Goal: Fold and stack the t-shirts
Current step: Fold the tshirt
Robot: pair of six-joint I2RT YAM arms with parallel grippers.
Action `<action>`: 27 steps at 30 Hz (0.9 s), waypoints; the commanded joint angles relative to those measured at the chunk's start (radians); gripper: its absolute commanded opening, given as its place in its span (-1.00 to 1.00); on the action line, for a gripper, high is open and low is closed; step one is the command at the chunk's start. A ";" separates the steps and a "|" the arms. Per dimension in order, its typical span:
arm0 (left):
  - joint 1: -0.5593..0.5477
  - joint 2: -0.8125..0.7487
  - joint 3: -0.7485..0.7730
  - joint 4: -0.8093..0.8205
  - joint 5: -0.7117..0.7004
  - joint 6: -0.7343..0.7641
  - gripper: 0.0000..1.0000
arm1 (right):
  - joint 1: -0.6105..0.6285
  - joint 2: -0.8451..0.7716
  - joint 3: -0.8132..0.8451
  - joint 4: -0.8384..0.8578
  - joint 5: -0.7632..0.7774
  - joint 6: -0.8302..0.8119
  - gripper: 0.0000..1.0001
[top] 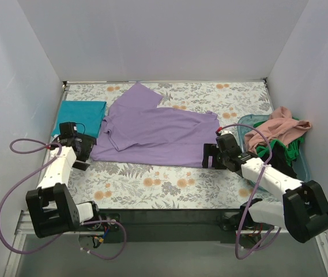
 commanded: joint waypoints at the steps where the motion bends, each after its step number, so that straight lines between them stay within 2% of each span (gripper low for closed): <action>1: -0.061 -0.074 0.017 0.077 0.147 0.047 0.94 | -0.001 0.030 0.013 0.035 0.075 0.027 0.97; 3: -0.127 -0.044 0.034 0.102 0.138 0.047 0.96 | -0.006 0.059 0.006 0.035 0.078 0.037 0.97; 5: -0.243 0.010 0.057 0.133 0.122 0.053 0.95 | -0.010 0.073 0.003 0.037 0.084 0.047 0.97; 6: -0.274 0.089 0.089 0.133 0.124 0.053 0.95 | -0.013 0.082 -0.002 0.035 0.084 0.050 0.97; 10: -0.290 0.249 0.161 0.125 0.103 0.038 0.80 | -0.024 0.080 -0.026 0.035 0.083 0.057 0.97; 11: -0.290 0.269 0.170 0.131 0.090 0.033 0.66 | -0.024 0.077 -0.028 0.034 0.083 0.055 0.97; 13: -0.293 0.315 0.192 0.156 0.090 0.031 0.52 | -0.026 0.071 -0.033 0.035 0.080 0.053 0.97; 14: -0.293 0.329 0.204 0.158 0.090 0.033 0.37 | -0.026 0.068 -0.034 0.035 0.077 0.049 0.97; 20: -0.299 0.395 0.239 0.174 0.058 0.044 0.02 | -0.026 0.054 -0.049 0.031 0.074 0.044 0.97; 27: -0.305 0.452 0.244 0.176 0.061 0.042 -0.14 | -0.027 0.054 -0.049 0.026 0.081 0.041 0.97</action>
